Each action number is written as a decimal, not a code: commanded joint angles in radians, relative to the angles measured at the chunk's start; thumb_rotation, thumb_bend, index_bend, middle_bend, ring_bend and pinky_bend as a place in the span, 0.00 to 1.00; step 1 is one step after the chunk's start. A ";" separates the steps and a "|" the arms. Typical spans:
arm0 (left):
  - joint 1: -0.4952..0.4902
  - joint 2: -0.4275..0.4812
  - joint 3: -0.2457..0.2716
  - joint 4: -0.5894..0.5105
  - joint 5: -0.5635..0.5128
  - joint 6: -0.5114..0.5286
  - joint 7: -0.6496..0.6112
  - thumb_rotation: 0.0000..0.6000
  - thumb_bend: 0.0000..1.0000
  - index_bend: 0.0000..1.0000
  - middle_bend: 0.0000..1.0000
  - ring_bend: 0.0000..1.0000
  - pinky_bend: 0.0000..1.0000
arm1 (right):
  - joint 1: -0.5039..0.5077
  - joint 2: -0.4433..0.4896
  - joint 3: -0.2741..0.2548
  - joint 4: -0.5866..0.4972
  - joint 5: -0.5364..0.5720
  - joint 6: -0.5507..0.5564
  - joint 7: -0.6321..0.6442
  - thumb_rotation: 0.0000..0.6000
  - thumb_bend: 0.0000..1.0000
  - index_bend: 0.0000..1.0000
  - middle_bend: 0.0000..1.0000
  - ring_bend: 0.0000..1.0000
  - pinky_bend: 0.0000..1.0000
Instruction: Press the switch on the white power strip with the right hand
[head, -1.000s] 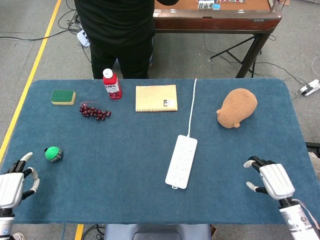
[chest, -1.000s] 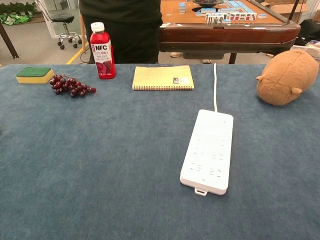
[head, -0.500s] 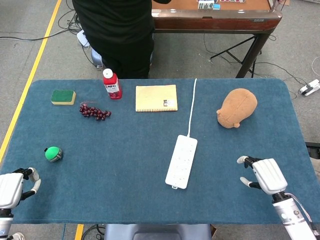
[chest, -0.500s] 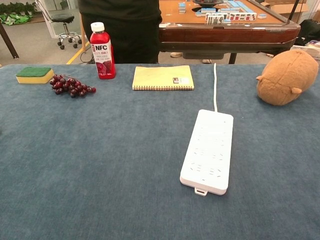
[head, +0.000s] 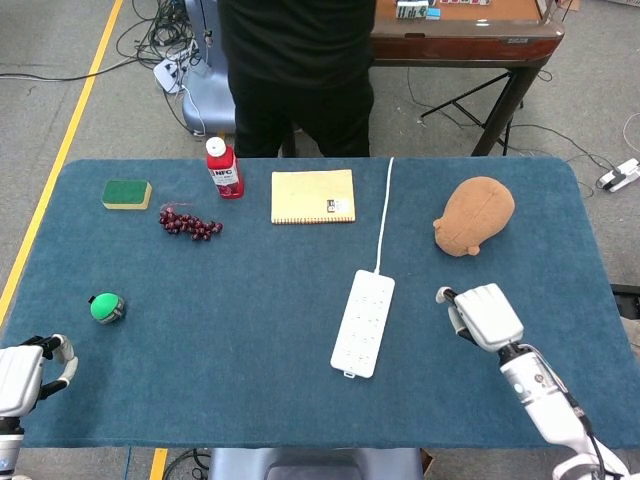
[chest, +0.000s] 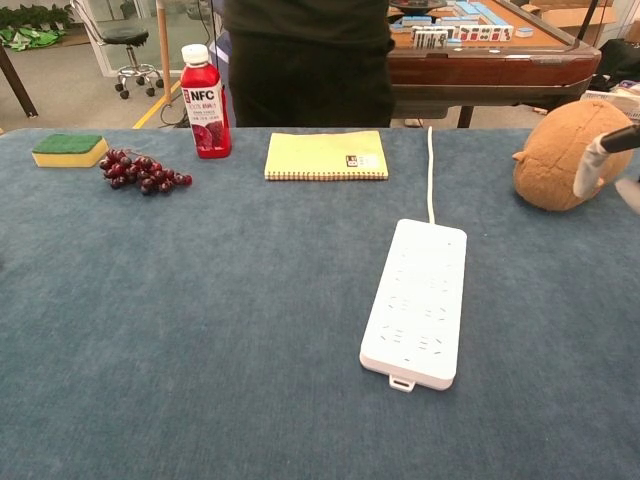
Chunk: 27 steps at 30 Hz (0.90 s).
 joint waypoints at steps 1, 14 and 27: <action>0.000 -0.005 -0.002 0.008 0.001 0.005 0.010 1.00 0.50 0.62 0.63 0.55 0.81 | 0.063 -0.047 0.038 -0.010 0.087 -0.058 -0.090 1.00 0.80 0.39 1.00 1.00 1.00; -0.004 -0.017 -0.009 0.035 -0.019 -0.011 -0.006 1.00 0.50 0.67 0.63 0.55 0.81 | 0.205 -0.170 0.066 0.058 0.308 -0.146 -0.261 1.00 0.88 0.39 1.00 1.00 1.00; -0.005 -0.018 -0.018 0.060 -0.036 -0.018 -0.041 1.00 0.50 0.68 0.63 0.55 0.81 | 0.299 -0.269 0.051 0.154 0.439 -0.174 -0.314 1.00 0.89 0.39 1.00 1.00 1.00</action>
